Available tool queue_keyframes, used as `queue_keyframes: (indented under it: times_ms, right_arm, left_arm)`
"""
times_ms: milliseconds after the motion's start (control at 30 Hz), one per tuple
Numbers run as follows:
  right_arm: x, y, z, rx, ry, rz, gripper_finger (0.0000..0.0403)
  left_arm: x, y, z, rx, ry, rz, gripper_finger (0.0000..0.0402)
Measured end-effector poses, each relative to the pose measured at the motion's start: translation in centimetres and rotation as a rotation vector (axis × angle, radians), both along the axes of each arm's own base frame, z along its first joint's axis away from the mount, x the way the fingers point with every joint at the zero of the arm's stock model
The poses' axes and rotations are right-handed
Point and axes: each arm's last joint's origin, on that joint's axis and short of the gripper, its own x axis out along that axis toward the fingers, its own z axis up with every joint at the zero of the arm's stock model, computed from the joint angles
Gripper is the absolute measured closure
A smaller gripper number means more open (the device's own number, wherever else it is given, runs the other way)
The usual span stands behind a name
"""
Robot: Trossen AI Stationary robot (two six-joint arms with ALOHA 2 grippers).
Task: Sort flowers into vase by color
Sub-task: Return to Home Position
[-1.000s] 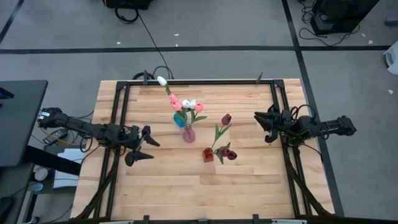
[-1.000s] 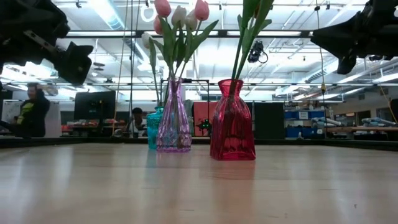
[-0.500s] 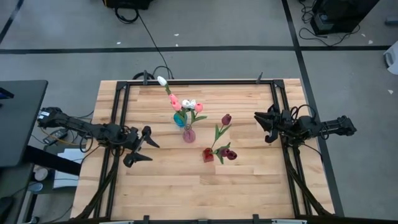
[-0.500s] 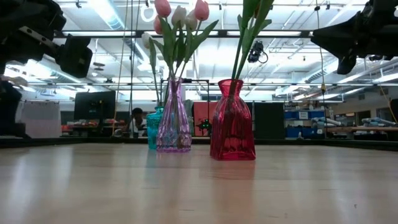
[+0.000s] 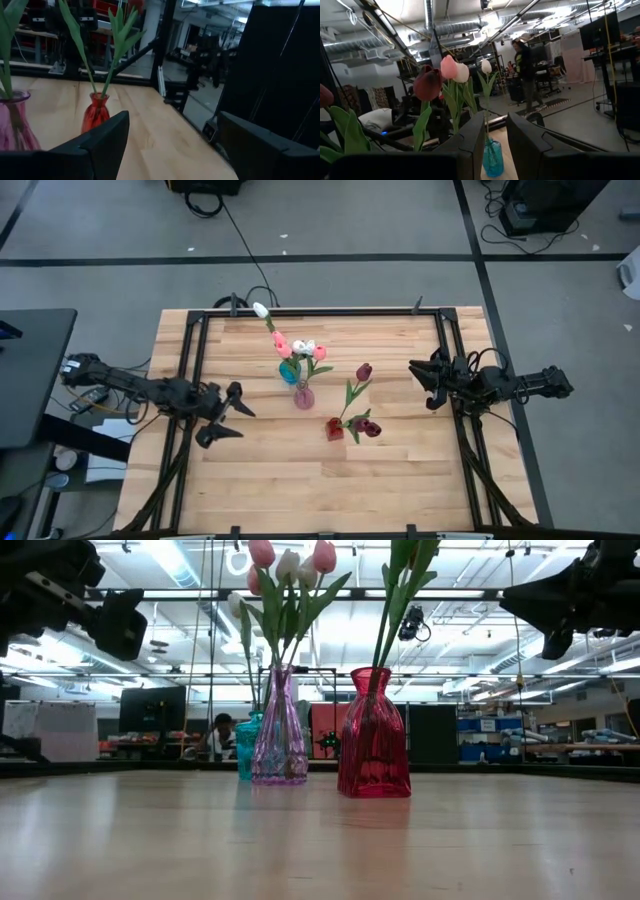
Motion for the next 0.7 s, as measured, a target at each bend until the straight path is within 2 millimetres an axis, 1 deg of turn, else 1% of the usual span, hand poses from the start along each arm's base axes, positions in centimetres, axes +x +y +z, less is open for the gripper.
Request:
queue_keyframes:
  times_ms: [133,333,500,700]
  right_arm:
    - [0.0,0.0,0.0,0.000,0.000,0.000,0.0309]
    - [0.0,0.0,0.0,0.000,0.000,0.001,0.0309]
    - [0.0,0.0,0.0,0.000,0.000,0.000,0.0309]
    - [0.0,0.0,0.0,0.000,0.000,0.001,0.0309]
  left_arm:
    - [-0.3,0.1,0.3,-0.045,-0.017,-0.002,0.0094]
    - [-1.1,0.3,1.4,-0.074,-0.128,-0.004,0.0094]
    - [-1.3,0.4,2.0,-0.090,-0.187,-0.005,0.0094]
    - [-1.3,0.4,2.0,-0.090,-0.187,-0.005,0.0094]
